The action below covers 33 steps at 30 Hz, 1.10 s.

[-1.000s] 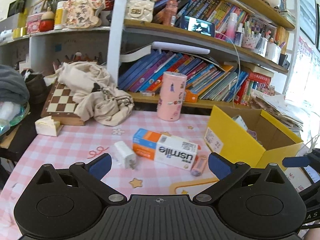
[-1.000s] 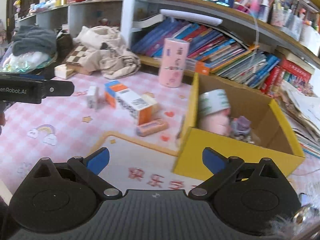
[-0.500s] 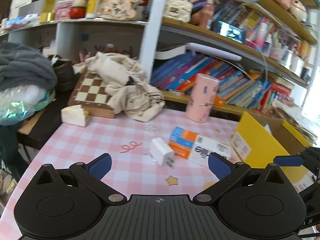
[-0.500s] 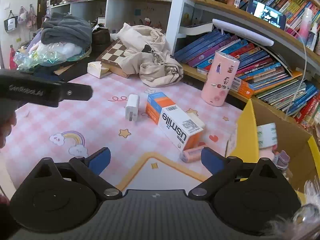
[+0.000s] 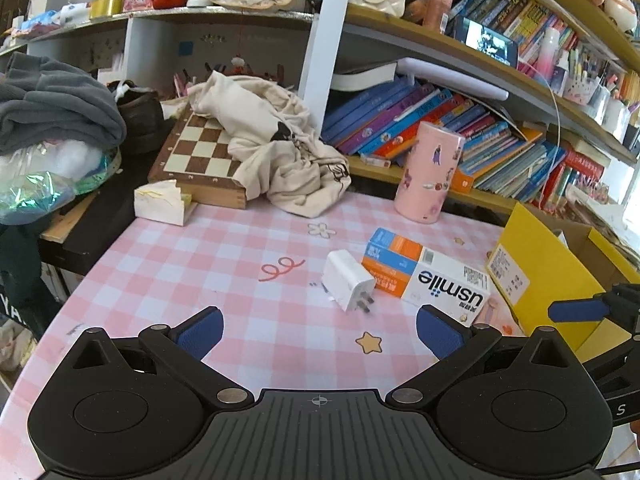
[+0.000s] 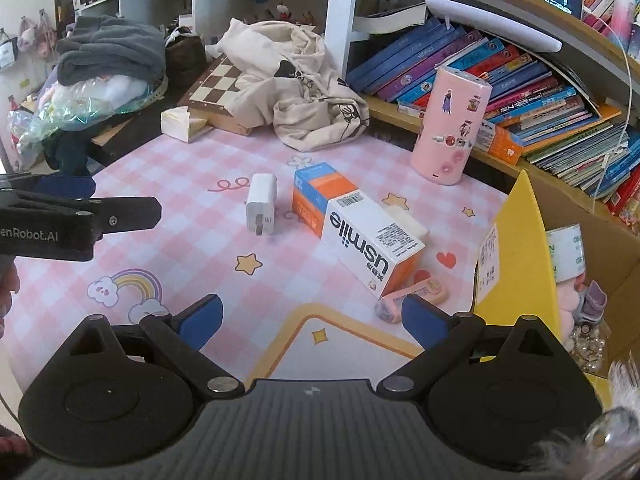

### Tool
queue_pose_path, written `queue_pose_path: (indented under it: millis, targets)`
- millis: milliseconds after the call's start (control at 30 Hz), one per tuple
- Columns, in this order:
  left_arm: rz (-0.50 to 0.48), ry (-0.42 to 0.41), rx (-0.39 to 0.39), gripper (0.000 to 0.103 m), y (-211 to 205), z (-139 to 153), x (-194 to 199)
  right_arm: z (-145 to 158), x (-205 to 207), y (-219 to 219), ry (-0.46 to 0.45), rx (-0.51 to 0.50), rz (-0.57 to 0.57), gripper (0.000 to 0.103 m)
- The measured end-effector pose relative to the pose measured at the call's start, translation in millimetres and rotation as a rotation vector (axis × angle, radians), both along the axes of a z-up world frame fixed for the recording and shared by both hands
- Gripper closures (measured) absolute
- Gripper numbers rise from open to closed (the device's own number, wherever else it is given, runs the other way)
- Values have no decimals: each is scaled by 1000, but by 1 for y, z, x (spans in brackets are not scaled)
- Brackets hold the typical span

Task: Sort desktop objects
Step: 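Raise both grippers out of the box and move toward the usmile box and charger, then grasp the usmile box with the right gripper while the left grasps the white charger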

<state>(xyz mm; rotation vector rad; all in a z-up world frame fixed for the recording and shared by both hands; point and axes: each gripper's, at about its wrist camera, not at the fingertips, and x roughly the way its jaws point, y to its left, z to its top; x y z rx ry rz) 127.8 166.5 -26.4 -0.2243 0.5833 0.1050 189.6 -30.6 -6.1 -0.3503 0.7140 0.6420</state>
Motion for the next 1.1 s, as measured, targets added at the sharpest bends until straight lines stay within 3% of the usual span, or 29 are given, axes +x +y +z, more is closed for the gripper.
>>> queue_pose_path:
  millis: [467,733,1100]
  targets:
    - [-30,35,7,0,-12,-10,30,-8,23,-4,7,-27,-15,6]
    - [-41,68,1,0,-17,-16,47,-27,43,1,75,-68,-31,6]
    - [-40,78,3,0,-18,-32,78,-51,68,4,119,-105,-186,40]
